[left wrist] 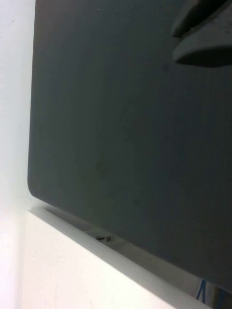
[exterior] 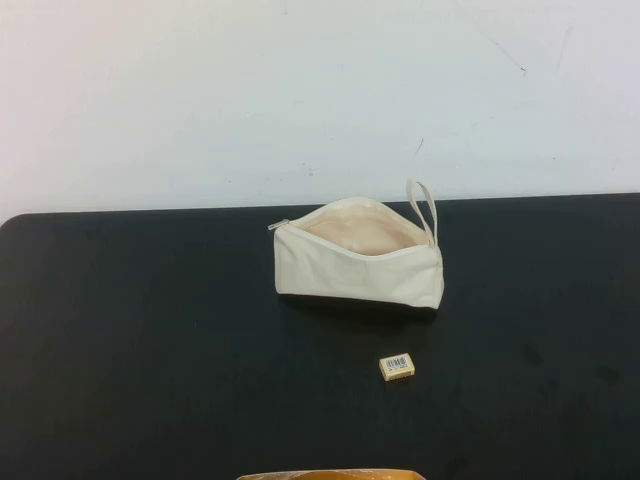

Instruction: Put eraser into pencil case

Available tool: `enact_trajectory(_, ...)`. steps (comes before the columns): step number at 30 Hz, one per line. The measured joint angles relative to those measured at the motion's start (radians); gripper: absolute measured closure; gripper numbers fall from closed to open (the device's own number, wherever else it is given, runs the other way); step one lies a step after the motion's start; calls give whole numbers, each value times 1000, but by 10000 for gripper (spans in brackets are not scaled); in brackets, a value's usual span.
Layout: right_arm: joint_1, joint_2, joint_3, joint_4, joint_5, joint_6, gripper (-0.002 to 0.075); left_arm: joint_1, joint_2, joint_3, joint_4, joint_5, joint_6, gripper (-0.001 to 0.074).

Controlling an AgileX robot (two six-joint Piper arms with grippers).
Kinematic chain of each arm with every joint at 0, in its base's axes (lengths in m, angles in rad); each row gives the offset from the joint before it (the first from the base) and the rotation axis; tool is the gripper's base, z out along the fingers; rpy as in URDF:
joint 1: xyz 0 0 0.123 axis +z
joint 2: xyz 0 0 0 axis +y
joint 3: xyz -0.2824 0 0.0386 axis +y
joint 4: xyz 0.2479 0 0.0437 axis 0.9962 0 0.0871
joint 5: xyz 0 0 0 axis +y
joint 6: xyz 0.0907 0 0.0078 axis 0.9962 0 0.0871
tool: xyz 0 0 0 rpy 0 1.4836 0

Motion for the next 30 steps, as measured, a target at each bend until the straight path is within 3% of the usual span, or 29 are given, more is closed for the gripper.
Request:
enact_trajectory(24, 0, 0, 0, 5, 0, 0, 727, 0, 0, 0, -42, 0, 0, 737)
enact_trajectory(30, 0, 0, 0, 146, -4, 24, 727, 0, 0, 0, -65, 0, 0, 736)
